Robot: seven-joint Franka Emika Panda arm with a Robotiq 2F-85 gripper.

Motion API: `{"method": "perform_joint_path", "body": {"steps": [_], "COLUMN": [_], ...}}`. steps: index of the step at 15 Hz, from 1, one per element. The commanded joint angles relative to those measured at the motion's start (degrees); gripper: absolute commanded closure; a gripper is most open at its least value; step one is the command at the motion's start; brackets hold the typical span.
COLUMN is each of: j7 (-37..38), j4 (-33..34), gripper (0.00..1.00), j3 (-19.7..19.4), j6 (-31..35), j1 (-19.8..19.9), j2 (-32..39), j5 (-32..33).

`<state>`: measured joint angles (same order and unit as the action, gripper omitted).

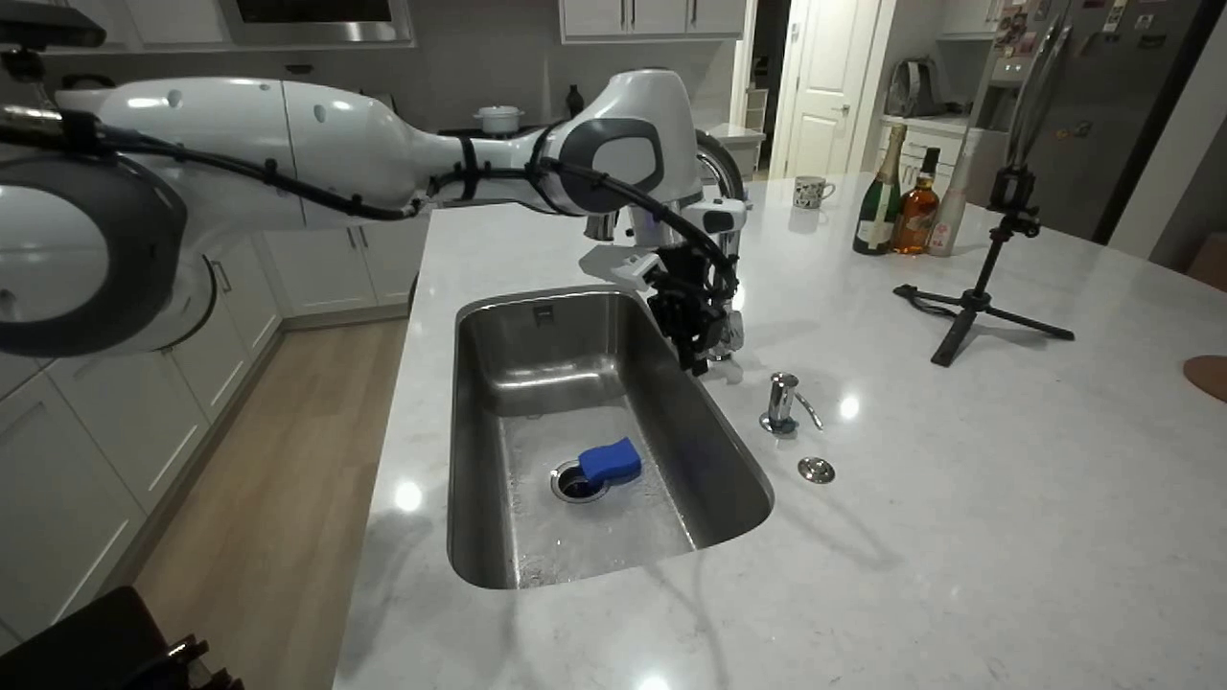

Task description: Close the tap

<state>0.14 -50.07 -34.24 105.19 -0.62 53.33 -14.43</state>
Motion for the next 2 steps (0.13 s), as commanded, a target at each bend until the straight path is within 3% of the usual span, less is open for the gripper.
{"method": "perform_joint_path", "body": {"steps": [1, 2], "j7": [0.00, 0.00], "j4": [0.00, 0.00], "gripper": [0.74, 0.74], "j3": [0.00, 0.00], "j6": [-0.01, -0.02], "j1": [0.00, 0.00], "j2": [0.00, 0.00], "j5": [0.00, 0.00]}}
